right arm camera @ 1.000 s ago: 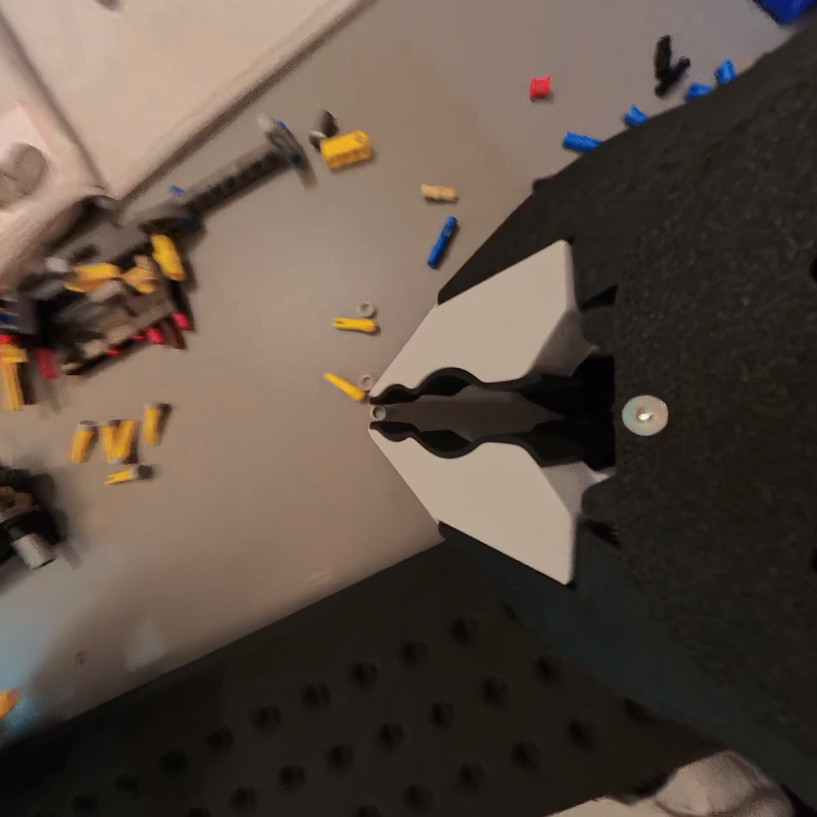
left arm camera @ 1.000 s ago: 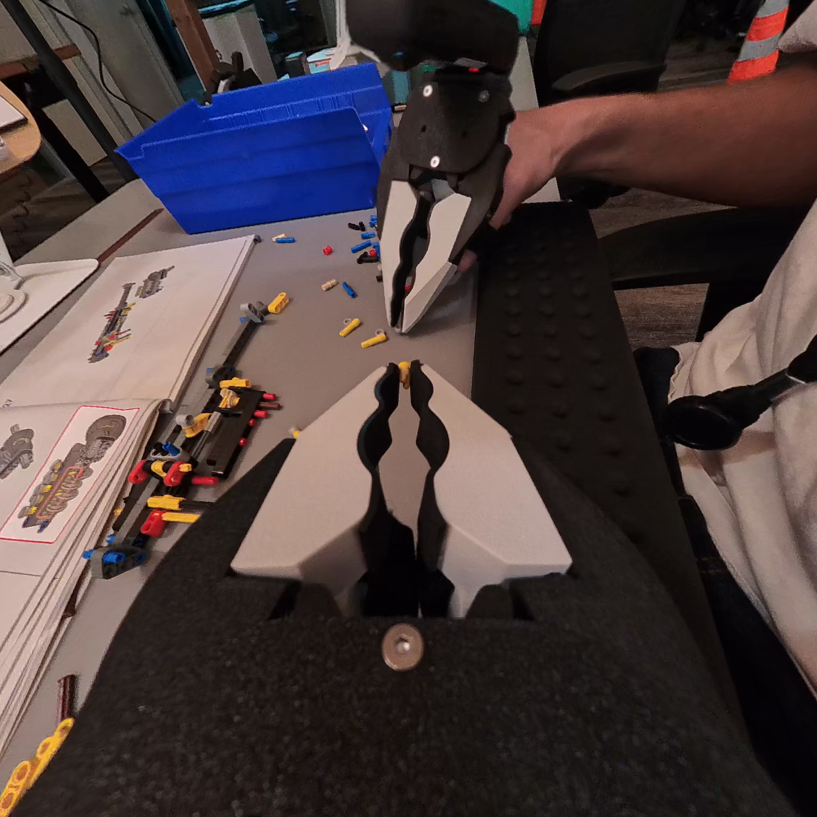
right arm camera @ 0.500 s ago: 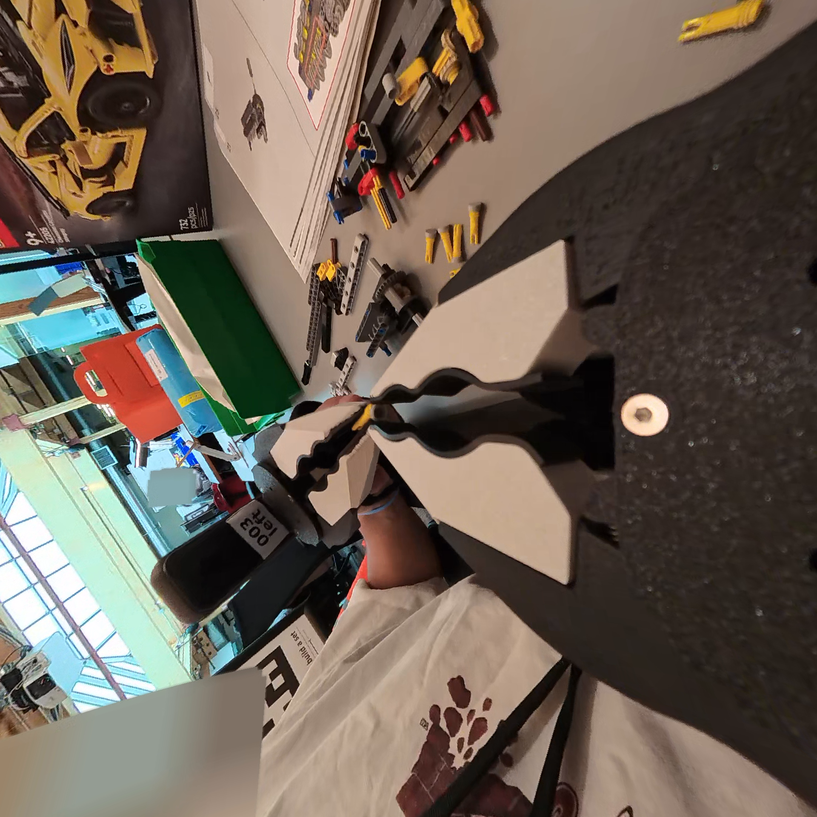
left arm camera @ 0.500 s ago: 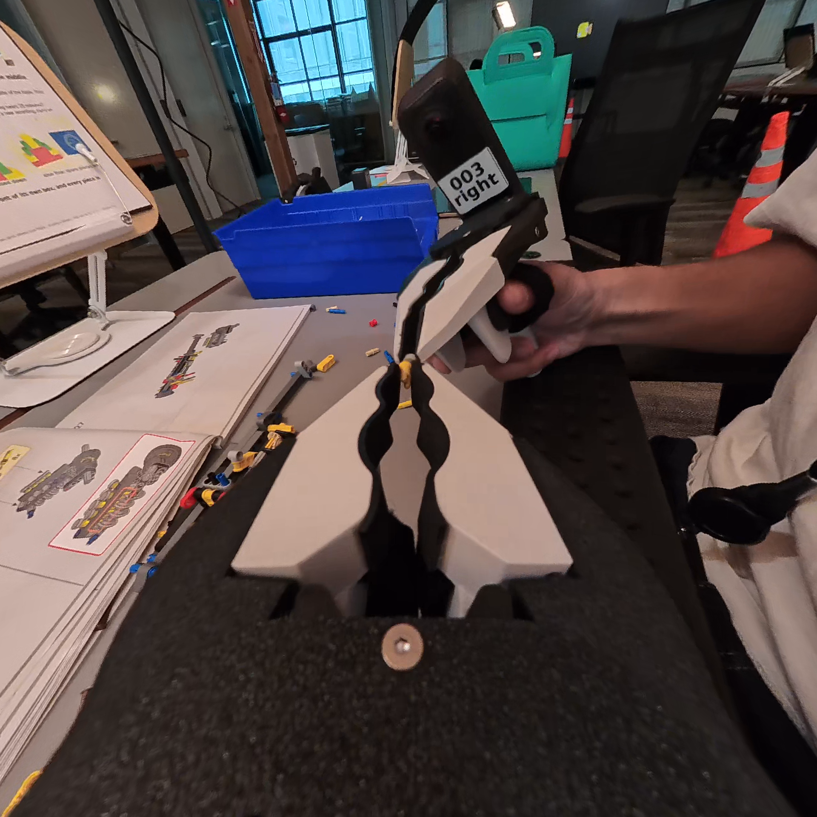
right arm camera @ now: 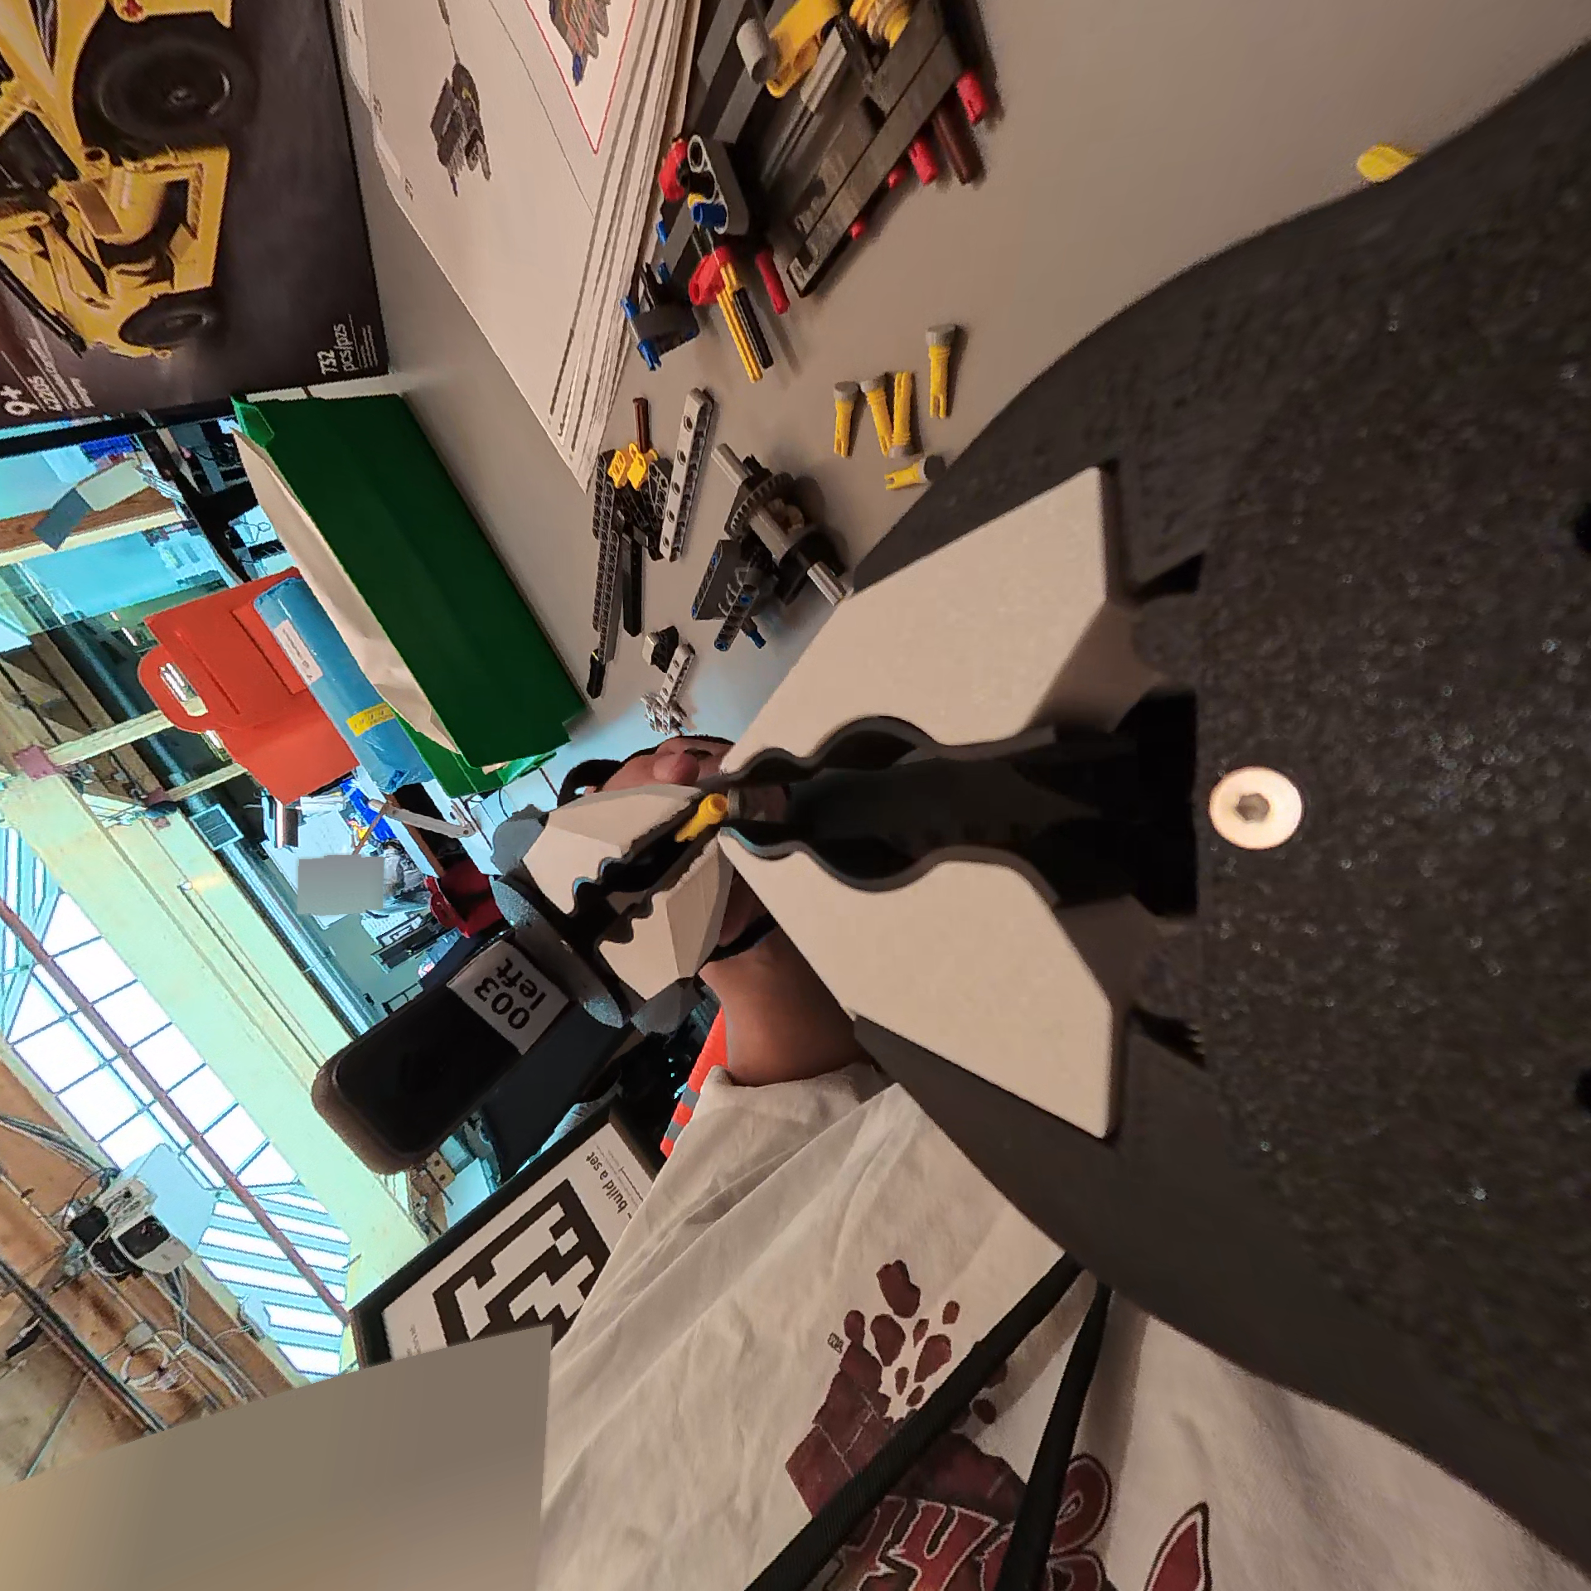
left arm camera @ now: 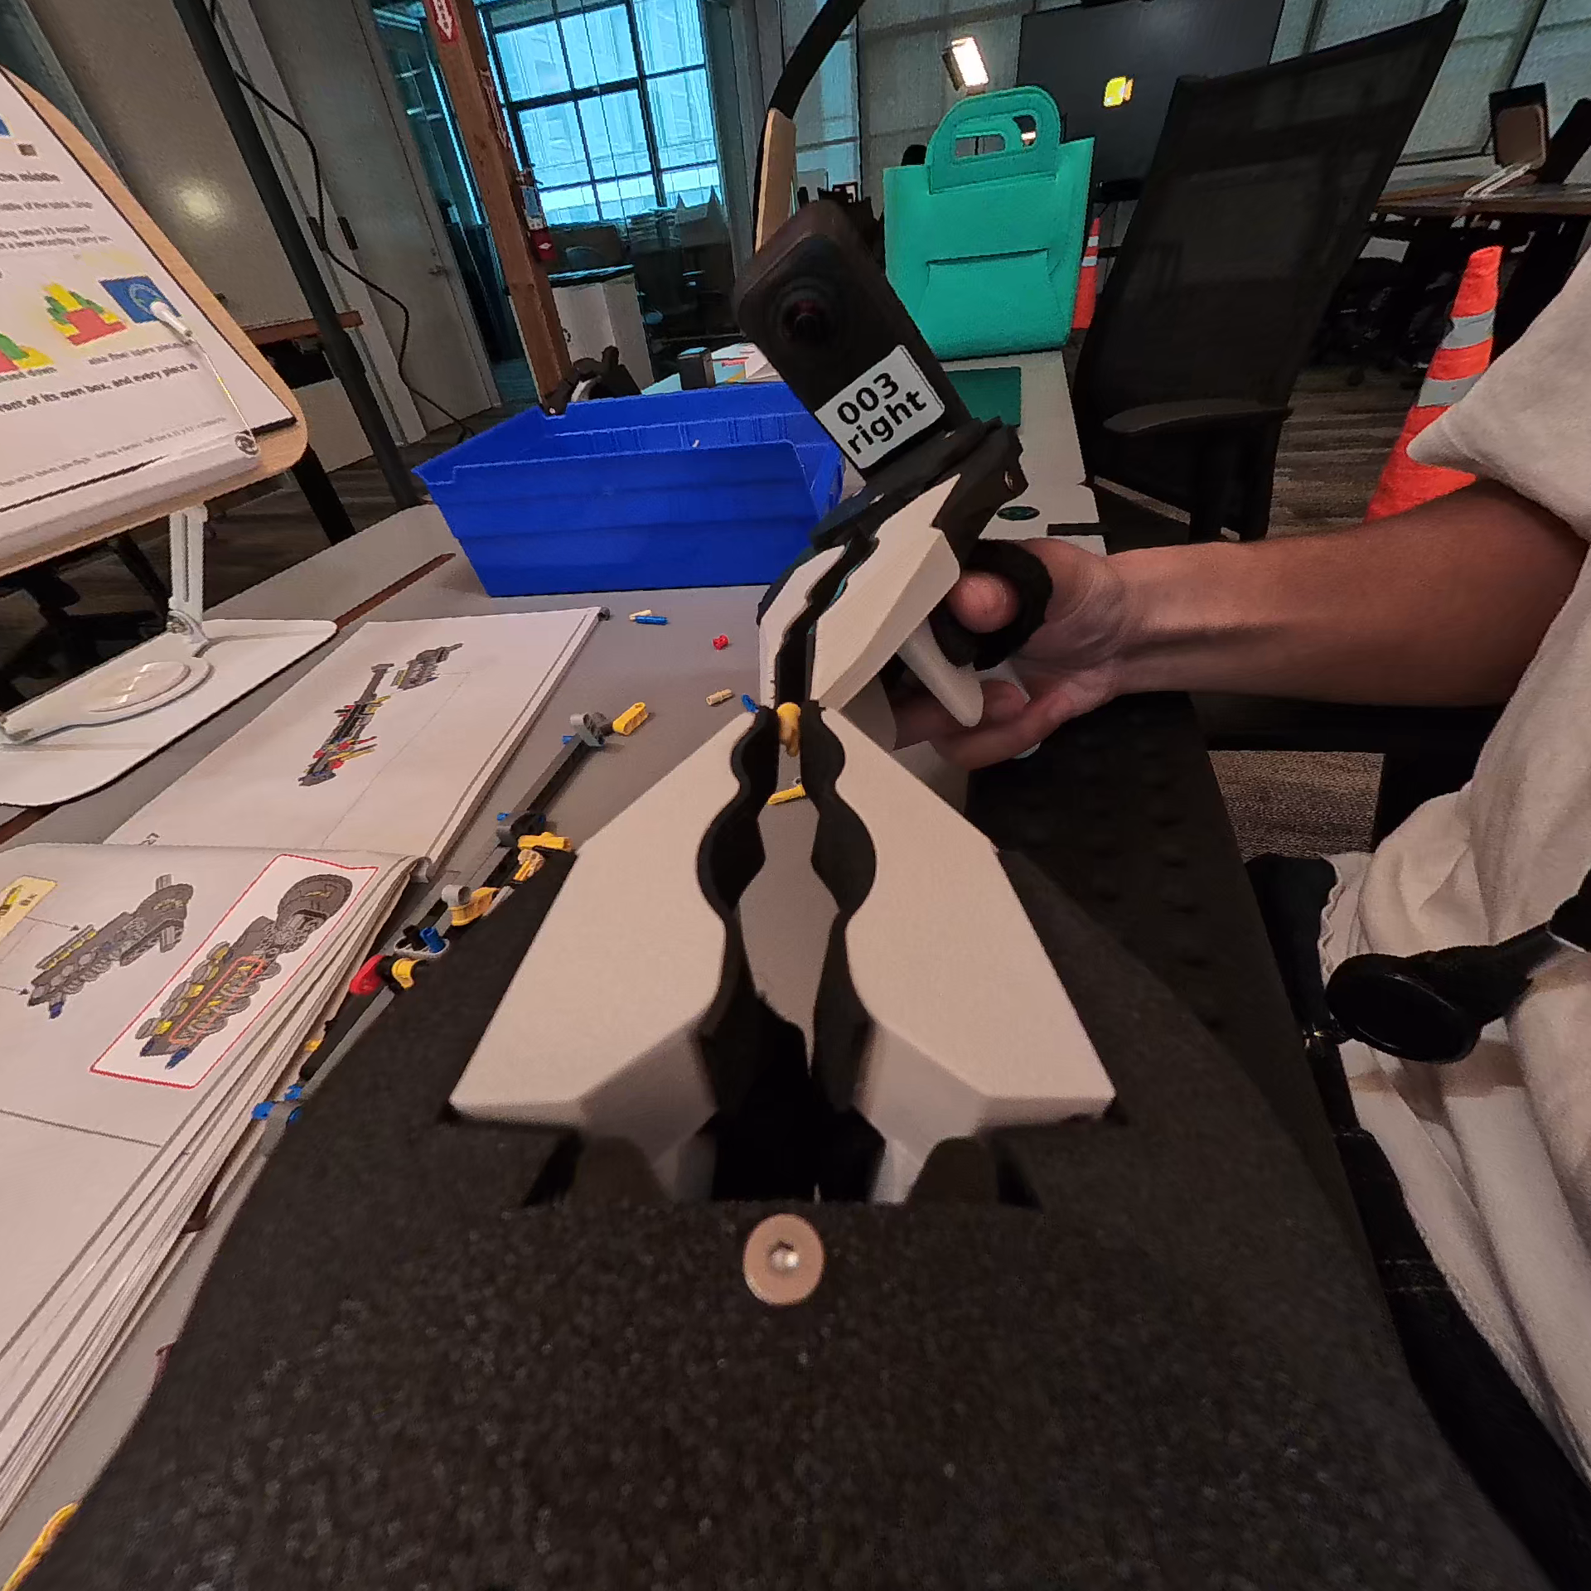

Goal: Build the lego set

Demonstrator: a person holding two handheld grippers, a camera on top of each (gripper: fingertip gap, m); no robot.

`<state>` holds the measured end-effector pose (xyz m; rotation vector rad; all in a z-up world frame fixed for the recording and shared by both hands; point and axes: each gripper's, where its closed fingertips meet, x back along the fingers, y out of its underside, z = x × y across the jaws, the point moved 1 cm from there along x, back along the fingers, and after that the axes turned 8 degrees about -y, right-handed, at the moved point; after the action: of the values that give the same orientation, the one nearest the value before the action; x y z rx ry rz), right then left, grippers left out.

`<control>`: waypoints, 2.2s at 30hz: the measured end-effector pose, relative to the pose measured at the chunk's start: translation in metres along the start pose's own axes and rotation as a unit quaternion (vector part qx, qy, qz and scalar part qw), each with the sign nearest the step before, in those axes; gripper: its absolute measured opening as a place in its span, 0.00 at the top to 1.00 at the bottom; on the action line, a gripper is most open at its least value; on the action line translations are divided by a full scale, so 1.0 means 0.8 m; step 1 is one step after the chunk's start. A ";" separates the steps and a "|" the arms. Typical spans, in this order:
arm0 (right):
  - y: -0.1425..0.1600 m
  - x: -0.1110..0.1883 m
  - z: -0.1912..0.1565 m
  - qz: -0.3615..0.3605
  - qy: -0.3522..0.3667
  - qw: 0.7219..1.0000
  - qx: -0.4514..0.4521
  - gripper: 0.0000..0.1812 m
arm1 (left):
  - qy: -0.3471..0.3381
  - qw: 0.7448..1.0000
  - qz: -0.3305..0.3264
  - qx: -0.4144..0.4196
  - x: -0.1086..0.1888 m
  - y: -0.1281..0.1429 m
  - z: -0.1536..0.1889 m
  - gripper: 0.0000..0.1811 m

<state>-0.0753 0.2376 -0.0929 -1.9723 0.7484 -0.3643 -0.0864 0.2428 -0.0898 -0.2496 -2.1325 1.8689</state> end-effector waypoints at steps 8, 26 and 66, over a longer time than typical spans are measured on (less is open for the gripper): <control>0.007 0.013 0.021 -0.048 0.063 0.995 0.052 0.96 | -0.014 1.000 -0.001 0.008 0.002 0.000 -0.009 0.98; 0.087 0.104 0.121 -0.371 0.213 0.892 0.143 0.96 | -0.020 0.996 -0.070 -0.046 -0.007 0.036 -0.004 0.98; 0.084 0.113 0.122 -0.578 0.145 0.788 0.157 0.93 | -0.006 0.993 -0.096 -0.072 -0.007 0.048 0.007 0.98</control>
<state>0.0228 0.2226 -0.2040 -1.8357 -0.4604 -1.4341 -0.0857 0.2412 -0.1292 -0.0609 -2.2166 1.6176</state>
